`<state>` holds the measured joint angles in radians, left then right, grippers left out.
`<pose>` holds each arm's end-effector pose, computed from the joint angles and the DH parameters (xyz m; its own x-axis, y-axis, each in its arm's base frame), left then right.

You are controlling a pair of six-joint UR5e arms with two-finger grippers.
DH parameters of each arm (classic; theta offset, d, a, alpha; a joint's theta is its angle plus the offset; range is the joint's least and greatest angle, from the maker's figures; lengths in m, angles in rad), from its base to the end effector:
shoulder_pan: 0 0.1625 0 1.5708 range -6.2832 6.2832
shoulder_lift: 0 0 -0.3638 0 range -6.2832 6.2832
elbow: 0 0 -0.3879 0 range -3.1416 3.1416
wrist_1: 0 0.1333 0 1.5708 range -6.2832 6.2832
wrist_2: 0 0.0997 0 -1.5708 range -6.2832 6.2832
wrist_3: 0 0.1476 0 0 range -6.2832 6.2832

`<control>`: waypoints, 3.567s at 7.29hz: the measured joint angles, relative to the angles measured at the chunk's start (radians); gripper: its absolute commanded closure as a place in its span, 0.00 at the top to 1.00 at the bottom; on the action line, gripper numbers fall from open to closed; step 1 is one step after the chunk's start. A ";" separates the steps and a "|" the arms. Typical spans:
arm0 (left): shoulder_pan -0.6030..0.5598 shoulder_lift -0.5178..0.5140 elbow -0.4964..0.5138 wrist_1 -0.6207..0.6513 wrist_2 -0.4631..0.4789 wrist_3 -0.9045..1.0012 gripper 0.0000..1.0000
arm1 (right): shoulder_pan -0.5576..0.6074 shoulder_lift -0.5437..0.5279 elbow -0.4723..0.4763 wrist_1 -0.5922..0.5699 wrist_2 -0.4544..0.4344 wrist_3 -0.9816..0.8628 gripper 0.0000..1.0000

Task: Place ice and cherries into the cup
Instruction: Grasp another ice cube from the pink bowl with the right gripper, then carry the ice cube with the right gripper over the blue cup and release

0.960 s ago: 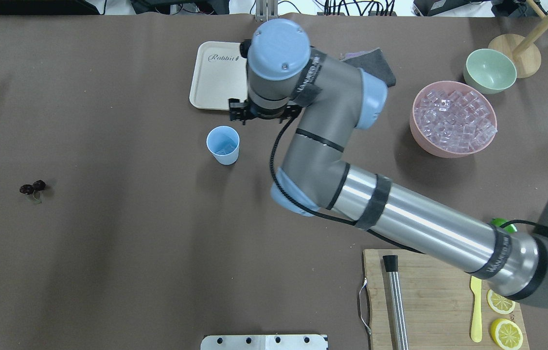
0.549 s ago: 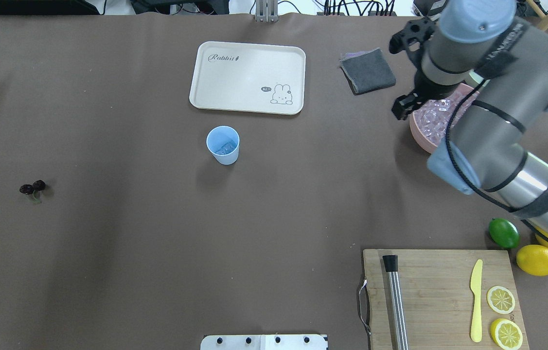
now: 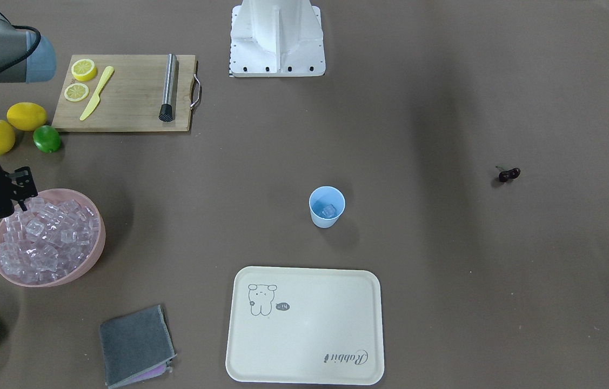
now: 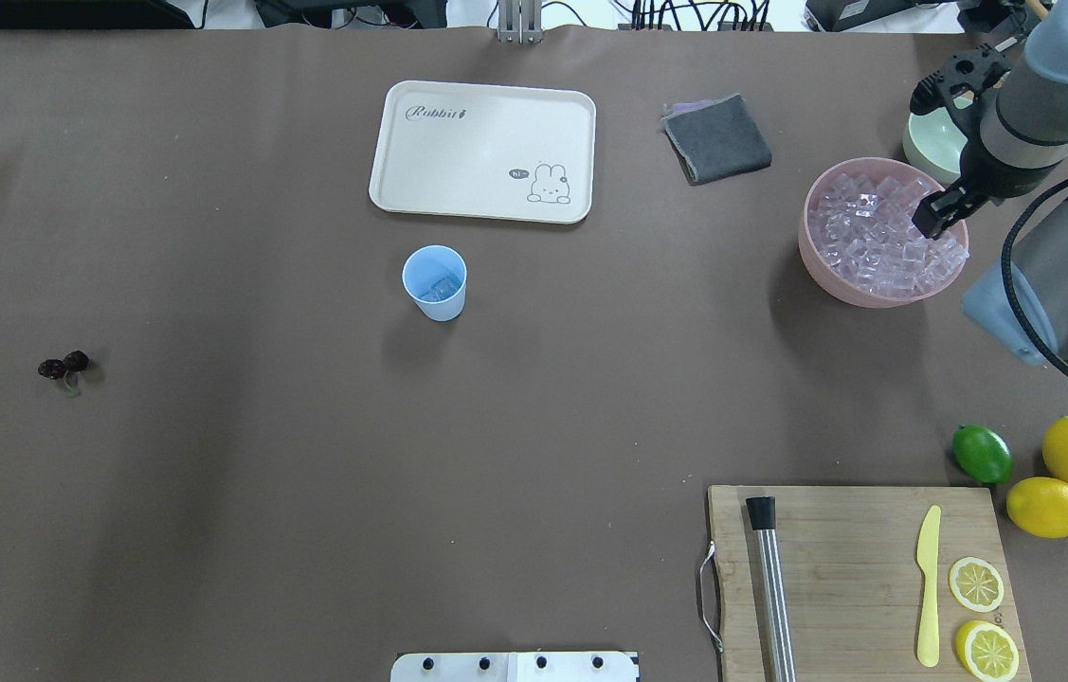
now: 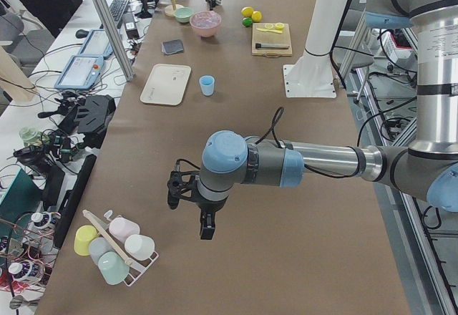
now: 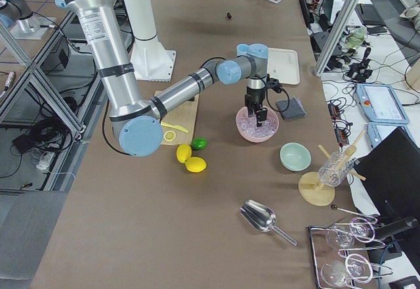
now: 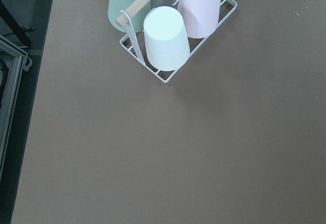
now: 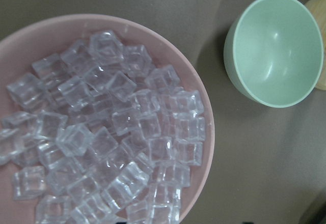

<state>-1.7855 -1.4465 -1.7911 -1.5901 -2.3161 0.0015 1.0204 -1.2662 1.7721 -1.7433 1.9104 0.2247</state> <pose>-0.1289 -0.4351 0.5826 0.7350 -0.0789 -0.6735 0.2105 0.9707 0.1161 -0.2359 -0.5453 0.4205 0.8380 -0.3919 0.3798 0.3154 0.9157 0.2489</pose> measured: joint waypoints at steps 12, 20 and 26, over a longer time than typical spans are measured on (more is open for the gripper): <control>0.002 0.000 0.001 -0.022 0.000 -0.003 0.98 | -0.064 0.006 -0.080 0.022 -0.064 0.006 0.22; 0.002 -0.006 0.009 -0.021 0.001 -0.005 0.98 | -0.228 0.501 -0.155 -0.154 0.047 0.507 0.21; 0.000 -0.006 0.017 -0.021 0.002 -0.004 0.98 | -0.436 0.754 -0.474 0.245 -0.051 0.905 0.23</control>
<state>-1.7854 -1.4528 -1.7745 -1.6107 -2.3144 -0.0025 0.5846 -0.5124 1.2983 -1.4985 1.8593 1.1301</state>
